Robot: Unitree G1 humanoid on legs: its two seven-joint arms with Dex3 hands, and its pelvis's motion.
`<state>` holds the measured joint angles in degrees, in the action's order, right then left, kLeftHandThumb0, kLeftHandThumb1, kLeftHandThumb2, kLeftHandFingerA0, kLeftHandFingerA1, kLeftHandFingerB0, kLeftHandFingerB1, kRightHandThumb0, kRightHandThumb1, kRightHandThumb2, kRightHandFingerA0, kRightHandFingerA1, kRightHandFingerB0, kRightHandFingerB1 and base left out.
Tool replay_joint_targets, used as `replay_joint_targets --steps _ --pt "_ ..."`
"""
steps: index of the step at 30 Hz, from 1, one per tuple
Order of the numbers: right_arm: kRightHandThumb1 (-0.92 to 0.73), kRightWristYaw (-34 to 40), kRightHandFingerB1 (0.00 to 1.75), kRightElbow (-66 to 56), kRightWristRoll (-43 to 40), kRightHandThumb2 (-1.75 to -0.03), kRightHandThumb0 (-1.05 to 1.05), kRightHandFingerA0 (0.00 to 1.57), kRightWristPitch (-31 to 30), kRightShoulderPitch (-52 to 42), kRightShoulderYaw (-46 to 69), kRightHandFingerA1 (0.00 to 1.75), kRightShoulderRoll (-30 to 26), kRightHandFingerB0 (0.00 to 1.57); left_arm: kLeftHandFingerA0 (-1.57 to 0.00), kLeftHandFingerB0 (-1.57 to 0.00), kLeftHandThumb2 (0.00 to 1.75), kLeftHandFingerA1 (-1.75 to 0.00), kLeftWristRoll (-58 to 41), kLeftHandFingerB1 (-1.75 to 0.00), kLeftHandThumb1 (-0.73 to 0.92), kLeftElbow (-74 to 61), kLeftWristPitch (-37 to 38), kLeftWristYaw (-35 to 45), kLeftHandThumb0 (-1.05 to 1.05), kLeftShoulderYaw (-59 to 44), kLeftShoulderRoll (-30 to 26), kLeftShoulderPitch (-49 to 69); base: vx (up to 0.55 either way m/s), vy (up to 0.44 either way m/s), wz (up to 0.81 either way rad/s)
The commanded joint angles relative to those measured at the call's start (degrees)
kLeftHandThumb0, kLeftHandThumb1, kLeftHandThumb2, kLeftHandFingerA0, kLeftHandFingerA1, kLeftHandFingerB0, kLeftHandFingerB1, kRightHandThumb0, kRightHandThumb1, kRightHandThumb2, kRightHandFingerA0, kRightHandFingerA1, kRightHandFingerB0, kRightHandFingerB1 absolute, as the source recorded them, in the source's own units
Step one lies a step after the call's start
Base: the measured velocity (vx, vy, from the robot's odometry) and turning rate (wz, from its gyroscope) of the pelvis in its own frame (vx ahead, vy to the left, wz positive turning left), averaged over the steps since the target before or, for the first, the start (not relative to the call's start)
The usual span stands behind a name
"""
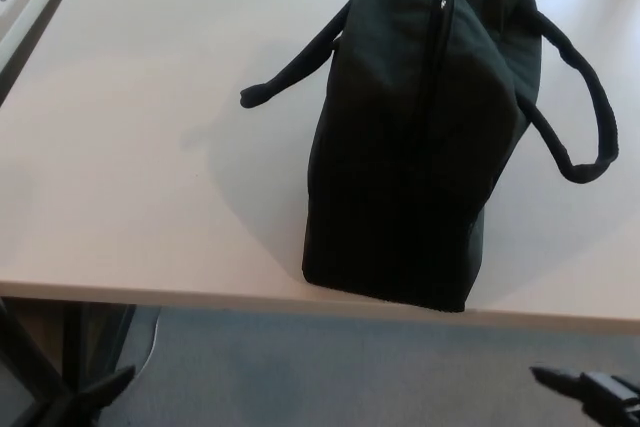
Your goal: A lunch bag is kept on the middle of the desk and the robot uses both its hands to grab the opening of the bag from the left and right and moves its hands away from each other to spread the bag open
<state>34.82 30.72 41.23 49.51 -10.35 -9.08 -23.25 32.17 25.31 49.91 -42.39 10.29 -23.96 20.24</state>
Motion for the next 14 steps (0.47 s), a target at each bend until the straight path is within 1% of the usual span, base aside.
replay_joint_targets --steps 1,5,8,14 --pt "-0.72 -11.48 0.35 10.40 -4.92 -0.62 -0.38 0.54 -2.23 2.14 -5.16 0.41 3.24 0.37 -0.43 -0.33 0.66 -0.42 -38.07 -0.35 0.85 -0.34 -5.68 27.13 -0.54 0.51 5.12 3.98 0.00 0.000 0.00" --pt "-0.68 -10.72 0.35 10.68 -3.98 -0.60 -0.35 0.59 -2.45 2.03 -5.73 0.41 3.09 0.41 -0.42 -0.32 0.67 -0.43 -35.90 -0.35 0.85 0.55 -5.00 26.89 -0.55 -0.29 5.05 3.80 0.00 0.000 0.00" --pt "-0.66 -9.80 0.36 11.16 -3.29 -0.60 -0.34 0.62 -2.27 1.91 -6.03 0.42 3.17 0.43 -0.46 -0.34 0.66 -0.44 -35.05 -0.36 0.84 1.84 -3.64 27.36 -0.55 -0.51 5.10 3.44 0.00 0.000 0.00" --pt "-0.67 -9.71 0.36 11.74 -3.46 -0.60 -0.33 0.61 -2.44 2.22 -6.13 0.41 3.16 0.42 -0.47 -0.34 0.66 -0.44 -34.06 -0.36 0.84 1.94 -3.66 28.19 -0.54 -1.07 5.43 3.34 0.00 0.000 0.00"
